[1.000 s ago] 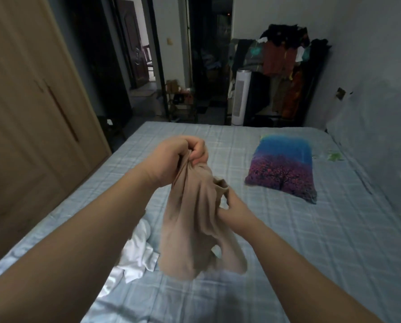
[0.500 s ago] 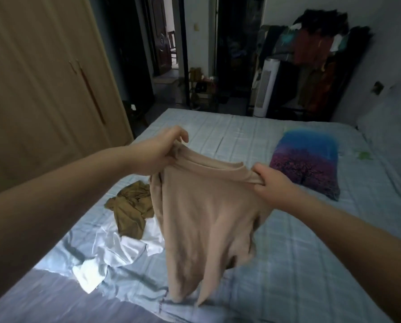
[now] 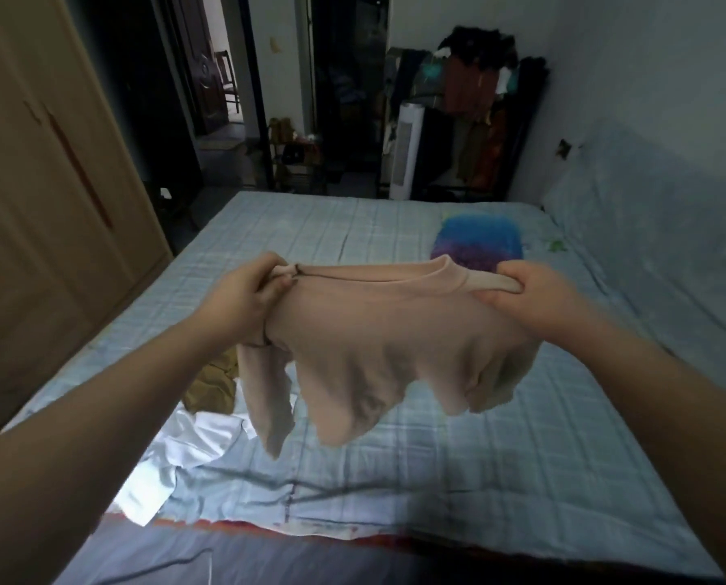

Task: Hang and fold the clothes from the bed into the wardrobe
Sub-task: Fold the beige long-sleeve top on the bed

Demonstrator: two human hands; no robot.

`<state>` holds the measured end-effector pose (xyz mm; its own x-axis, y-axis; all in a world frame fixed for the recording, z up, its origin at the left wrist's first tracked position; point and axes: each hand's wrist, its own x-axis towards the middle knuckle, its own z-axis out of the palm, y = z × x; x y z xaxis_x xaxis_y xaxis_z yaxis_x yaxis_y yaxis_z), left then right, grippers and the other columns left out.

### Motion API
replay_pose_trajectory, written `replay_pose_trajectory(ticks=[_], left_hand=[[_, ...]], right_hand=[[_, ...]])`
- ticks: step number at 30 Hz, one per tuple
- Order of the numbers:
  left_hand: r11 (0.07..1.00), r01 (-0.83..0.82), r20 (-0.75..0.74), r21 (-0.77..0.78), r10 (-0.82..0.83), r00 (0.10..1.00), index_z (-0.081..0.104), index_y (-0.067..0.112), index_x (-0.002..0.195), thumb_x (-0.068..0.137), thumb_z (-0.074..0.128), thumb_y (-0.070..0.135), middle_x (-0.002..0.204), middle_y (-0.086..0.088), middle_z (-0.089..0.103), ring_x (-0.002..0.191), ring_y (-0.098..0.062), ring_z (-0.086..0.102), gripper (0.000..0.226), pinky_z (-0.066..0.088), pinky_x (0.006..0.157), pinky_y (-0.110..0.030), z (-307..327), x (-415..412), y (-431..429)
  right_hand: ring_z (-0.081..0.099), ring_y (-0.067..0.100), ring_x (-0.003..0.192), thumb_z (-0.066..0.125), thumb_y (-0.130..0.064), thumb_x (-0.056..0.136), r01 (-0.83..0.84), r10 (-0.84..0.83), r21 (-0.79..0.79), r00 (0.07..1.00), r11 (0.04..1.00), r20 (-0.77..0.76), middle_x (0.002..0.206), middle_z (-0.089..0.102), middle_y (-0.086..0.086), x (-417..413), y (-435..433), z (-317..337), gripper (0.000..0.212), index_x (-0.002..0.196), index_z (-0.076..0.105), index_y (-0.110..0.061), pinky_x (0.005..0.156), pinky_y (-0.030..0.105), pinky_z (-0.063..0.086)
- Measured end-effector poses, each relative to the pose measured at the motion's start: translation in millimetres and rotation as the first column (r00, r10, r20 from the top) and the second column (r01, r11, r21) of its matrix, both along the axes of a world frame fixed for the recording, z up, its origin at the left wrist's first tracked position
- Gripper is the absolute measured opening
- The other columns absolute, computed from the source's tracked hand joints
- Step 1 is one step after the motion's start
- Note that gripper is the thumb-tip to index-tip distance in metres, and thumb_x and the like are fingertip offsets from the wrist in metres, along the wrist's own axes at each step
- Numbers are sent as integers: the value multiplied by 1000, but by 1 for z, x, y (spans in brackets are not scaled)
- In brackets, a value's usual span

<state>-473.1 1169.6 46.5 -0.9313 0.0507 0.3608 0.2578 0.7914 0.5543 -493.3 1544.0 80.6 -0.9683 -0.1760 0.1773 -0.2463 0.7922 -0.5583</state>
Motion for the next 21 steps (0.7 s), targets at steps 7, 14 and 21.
replay_pose_trajectory(ticks=[7, 14, 21], left_hand=[[975, 188, -72, -117, -197, 978, 65, 16, 106, 95, 63, 19, 96, 0, 66, 90, -17, 59, 12, 41, 75, -32, 23, 30, 0], [969, 95, -2, -229, -98, 995, 62, 21, 102, 99, 52, 25, 94, -3, 67, 86, -23, 58, 11, 44, 75, -39, 5, -5, 14], [990, 100, 110, -100, -89, 990, 50, 17, 71, 92, 59, 49, 64, -2, 53, 64, -16, 50, 39, 34, 58, -33, -37, -85, 63]], right_hand=[[42, 6, 62, 51, -40, 78, -171, 176, 60, 981, 983, -82, 66, 46, -4, 52, 49, 28, 34, 69, 47, -7, 59, 26, 31], [56, 22, 76, 44, -36, 97, 61, -9, 300, 985, 952, -171, 77, 59, -5, 34, 95, 10, 22, 82, 56, -23, 68, 37, 41], [60, 34, 82, 39, -33, 103, 253, -207, 131, 933, 958, -293, 89, 63, 13, -42, 122, -72, 19, 98, 53, -20, 68, 40, 44]])
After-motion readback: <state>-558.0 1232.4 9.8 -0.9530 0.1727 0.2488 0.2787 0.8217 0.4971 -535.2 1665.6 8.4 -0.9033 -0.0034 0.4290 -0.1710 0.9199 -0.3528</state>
